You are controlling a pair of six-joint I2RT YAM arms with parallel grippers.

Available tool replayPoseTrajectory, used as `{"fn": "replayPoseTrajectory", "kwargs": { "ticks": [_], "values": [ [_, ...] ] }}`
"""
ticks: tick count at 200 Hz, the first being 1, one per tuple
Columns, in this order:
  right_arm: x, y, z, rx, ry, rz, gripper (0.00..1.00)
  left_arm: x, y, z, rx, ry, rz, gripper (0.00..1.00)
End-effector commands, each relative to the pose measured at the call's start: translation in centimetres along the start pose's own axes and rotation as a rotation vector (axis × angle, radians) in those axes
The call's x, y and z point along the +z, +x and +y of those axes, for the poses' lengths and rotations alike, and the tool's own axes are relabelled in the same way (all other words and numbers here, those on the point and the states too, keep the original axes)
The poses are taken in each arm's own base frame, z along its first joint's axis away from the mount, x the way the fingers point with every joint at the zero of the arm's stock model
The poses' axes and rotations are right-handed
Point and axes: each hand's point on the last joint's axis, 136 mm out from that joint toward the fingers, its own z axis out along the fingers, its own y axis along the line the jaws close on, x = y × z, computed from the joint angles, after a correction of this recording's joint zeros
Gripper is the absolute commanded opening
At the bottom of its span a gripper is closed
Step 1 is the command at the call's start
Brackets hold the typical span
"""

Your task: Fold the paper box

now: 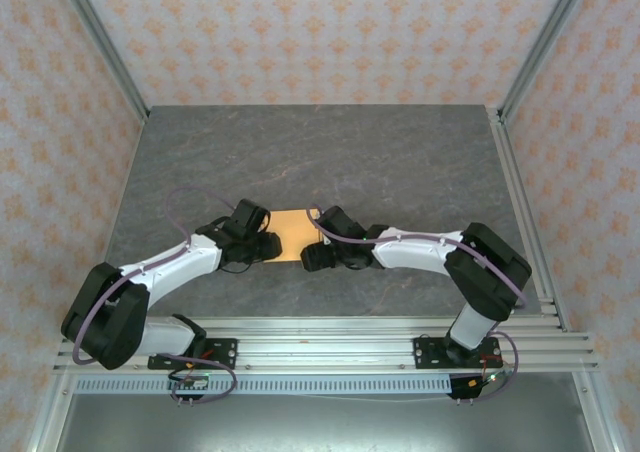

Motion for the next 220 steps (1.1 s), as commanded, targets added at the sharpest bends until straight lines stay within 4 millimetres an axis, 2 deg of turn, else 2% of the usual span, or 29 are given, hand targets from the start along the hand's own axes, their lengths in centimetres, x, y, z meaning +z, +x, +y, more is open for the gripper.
{"fn": "replayPoseTrajectory", "kwargs": {
  "ticks": [1, 67, 87, 124, 152, 220],
  "values": [
    [-0.5, -1.2, -0.4, -0.021, 0.035, -0.072, 0.74, 0.0, -0.1, 1.0, -0.005, -0.051, -0.008, 0.4],
    [0.3, -1.9, -0.7, -0.044, 0.045, -0.122, 0.73, -0.1, -0.2, 0.8, -0.003, -0.046, -0.006, 0.4],
    [0.2, -1.5, -0.2, -0.086, 0.024, -0.139, 0.81, 0.0, -0.2, 0.8, -0.003, -0.047, -0.004, 0.39],
    [0.3, -0.4, -0.3, -0.139, 0.044, -0.122, 0.9, -0.1, -0.2, 0.8, -0.002, -0.047, -0.003, 0.39],
    [0.7, -0.1, -0.7, -0.159, 0.076, -0.118, 0.89, -0.1, -0.1, 0.8, -0.001, -0.047, -0.001, 0.39],
    [0.9, -1.2, -1.5, -0.173, 0.142, -0.177, 0.83, -0.3, -0.2, 0.6, 0.006, -0.045, 0.007, 0.39]
  ]
}}
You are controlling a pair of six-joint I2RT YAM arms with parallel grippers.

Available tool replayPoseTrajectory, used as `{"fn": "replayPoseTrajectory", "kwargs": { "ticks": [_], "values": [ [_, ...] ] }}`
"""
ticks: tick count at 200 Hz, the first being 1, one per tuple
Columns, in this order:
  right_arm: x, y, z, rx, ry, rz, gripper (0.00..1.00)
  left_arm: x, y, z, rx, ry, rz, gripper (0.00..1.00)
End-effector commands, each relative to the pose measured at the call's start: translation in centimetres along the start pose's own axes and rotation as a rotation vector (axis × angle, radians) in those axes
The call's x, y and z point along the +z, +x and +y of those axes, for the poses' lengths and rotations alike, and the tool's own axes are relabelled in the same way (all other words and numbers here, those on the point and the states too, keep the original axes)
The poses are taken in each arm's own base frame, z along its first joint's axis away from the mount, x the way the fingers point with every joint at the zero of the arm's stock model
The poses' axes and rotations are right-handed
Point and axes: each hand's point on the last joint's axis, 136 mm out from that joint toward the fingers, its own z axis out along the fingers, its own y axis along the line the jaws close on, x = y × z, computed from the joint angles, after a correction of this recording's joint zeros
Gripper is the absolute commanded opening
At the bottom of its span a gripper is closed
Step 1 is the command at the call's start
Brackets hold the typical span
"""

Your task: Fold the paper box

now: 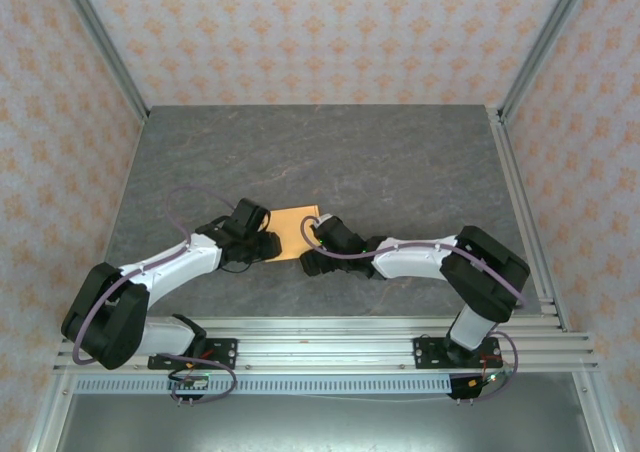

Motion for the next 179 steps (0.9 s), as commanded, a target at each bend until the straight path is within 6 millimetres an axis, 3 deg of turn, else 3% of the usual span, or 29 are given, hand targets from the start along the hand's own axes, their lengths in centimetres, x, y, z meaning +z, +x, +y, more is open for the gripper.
{"fn": "replayPoseTrajectory", "kwargs": {
  "ticks": [1, 34, 59, 134, 158, 179],
  "values": [
    [0.4, -0.4, -0.7, -0.025, 0.048, -0.033, 0.83, -0.2, -0.2, 0.6, 0.006, -0.041, 0.004, 0.39],
    [0.5, -0.5, -0.7, -0.025, 0.05, -0.03, 0.83, -0.7, -0.3, 0.2, 0.004, -0.035, 0.011, 0.39],
    [0.7, -0.2, -0.7, -0.023, 0.049, -0.017, 0.83, -2.2, -0.8, -0.2, 0.004, -0.03, -0.003, 0.41],
    [0.1, -0.3, -0.4, 0.006, 0.031, -0.019, 0.83, -4.5, -1.0, 1.6, -0.011, -0.138, -0.019, 0.44],
    [-0.6, -0.3, -0.2, 0.026, 0.013, -0.018, 0.83, -6.6, -3.3, 0.7, 0.006, -0.138, -0.111, 0.46],
    [-1.3, -0.2, 0.4, 0.05, -0.018, -0.016, 0.84, -8.2, -6.6, -0.5, 0.049, -0.156, -0.192, 0.55]
  ]
}}
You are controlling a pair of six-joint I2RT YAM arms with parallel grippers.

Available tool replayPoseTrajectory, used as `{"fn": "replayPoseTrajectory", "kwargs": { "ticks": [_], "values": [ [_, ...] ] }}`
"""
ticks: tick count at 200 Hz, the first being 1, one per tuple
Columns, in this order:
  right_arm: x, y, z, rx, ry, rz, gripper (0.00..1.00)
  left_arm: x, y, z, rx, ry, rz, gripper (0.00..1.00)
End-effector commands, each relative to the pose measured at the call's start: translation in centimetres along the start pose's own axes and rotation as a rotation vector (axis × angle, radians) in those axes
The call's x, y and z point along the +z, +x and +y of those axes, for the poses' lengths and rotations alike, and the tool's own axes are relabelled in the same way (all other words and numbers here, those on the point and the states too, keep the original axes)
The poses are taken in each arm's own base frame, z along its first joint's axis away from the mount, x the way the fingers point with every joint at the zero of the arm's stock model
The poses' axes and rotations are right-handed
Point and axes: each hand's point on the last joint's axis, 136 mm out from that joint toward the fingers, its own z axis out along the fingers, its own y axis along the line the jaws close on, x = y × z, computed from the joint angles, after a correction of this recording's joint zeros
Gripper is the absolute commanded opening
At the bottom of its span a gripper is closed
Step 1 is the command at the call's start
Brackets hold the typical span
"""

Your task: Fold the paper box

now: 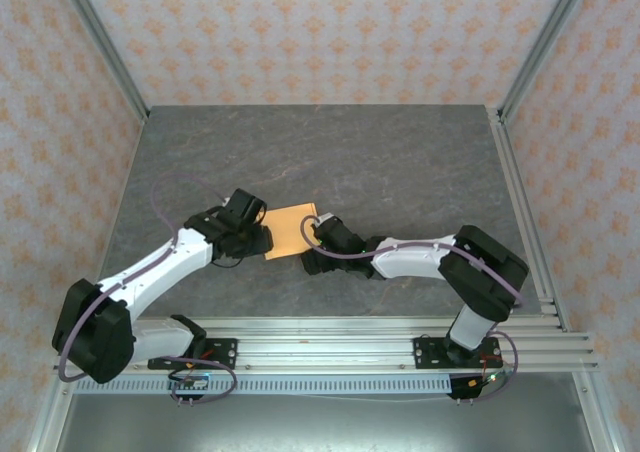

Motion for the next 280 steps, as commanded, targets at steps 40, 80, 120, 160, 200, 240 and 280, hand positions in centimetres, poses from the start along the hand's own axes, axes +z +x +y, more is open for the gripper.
{"fn": "replayPoseTrajectory", "kwargs": {
  "ticks": [40, 80, 120, 160, 200, 240, 280],
  "values": [
    [-3.2, -0.6, 1.5, 0.104, -0.069, -0.005, 0.84, -1.4, -9.1, -3.6, 0.161, -0.047, -0.111, 0.59],
    [-5.2, -1.3, 1.0, 0.313, -0.049, -0.018, 0.87, 2.3, -12.0, -5.1, 0.201, -0.076, -0.028, 0.54],
    [-4.4, -2.1, 1.2, 0.428, -0.039, -0.02, 0.8, 5.2, -13.4, -5.5, 0.12, -0.064, 0.019, 0.45],
    [-2.9, -1.9, 0.8, 0.448, -0.01, 0.003, 0.78, 7.5, -13.2, -5.8, 0.122, -0.069, 0.068, 0.44],
    [-2.1, -2.1, 0.3, 0.468, -0.006, 0.007, 0.78, 9.5, -12.5, -5.1, 0.12, -0.102, 0.113, 0.41],
    [-1.8, -2.2, 0.2, 0.468, -0.003, 0.016, 0.77, 10.7, -12.7, -4.8, 0.1, -0.127, 0.129, 0.37],
    [-1.5, -2.2, -0.1, 0.47, 0.004, 0.018, 0.77, 11.7, -12.5, -4.8, 0.097, -0.131, 0.153, 0.35]
  ]
}}
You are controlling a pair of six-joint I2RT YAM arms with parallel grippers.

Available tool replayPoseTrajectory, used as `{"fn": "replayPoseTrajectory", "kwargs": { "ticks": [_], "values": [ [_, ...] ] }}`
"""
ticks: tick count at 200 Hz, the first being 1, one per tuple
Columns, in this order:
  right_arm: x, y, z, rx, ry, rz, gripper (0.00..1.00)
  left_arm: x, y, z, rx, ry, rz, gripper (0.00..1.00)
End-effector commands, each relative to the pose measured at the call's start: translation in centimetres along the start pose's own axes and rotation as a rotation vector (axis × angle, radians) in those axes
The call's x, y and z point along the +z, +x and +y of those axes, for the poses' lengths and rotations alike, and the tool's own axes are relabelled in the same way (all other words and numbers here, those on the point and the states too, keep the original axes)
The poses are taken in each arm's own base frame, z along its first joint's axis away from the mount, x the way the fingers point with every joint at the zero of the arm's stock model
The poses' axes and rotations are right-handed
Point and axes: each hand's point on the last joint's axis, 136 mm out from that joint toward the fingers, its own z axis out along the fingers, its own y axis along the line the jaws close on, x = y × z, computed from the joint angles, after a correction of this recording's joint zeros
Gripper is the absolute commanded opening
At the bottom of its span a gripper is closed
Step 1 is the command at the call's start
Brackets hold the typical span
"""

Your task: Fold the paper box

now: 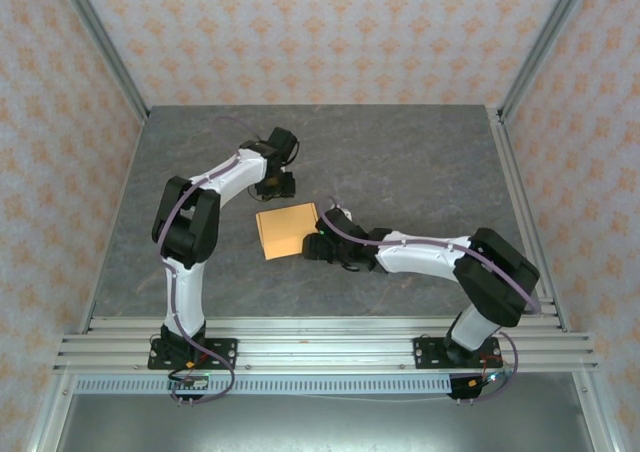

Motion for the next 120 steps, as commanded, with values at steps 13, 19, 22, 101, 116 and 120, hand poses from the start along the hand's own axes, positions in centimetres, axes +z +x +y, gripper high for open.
{"fn": "replayPoseTrajectory", "kwargs": {
  "ticks": [13, 19, 22, 101, 116, 120],
  "values": [
    [0.5, -0.8, 0.2, 0.009, 0.01, -0.013, 0.76, 0.4, 0.0, 0.4, -0.022, -0.016, 0.03, 0.33],
    [0.6, -0.7, 0.1, 0.007, 0.012, -0.009, 0.76, 0.6, 0.1, 0.4, -0.021, -0.017, 0.034, 0.33],
    [0.6, -0.7, 0.1, 0.007, 0.012, -0.007, 0.76, 0.6, 0.1, 0.4, -0.021, -0.017, 0.036, 0.33],
    [1.5, -0.6, -0.1, -0.003, 0.029, 0.002, 0.76, 1.9, 0.9, 0.4, -0.016, -0.017, 0.074, 0.3],
    [1.6, -0.7, -0.1, -0.008, 0.031, 0.001, 0.76, 2.1, 1.0, 0.3, -0.014, -0.015, 0.081, 0.29],
    [1.7, -0.7, -0.1, -0.009, 0.033, 0.001, 0.76, 2.2, 1.1, 0.3, -0.014, -0.015, 0.084, 0.28]
  ]
}}
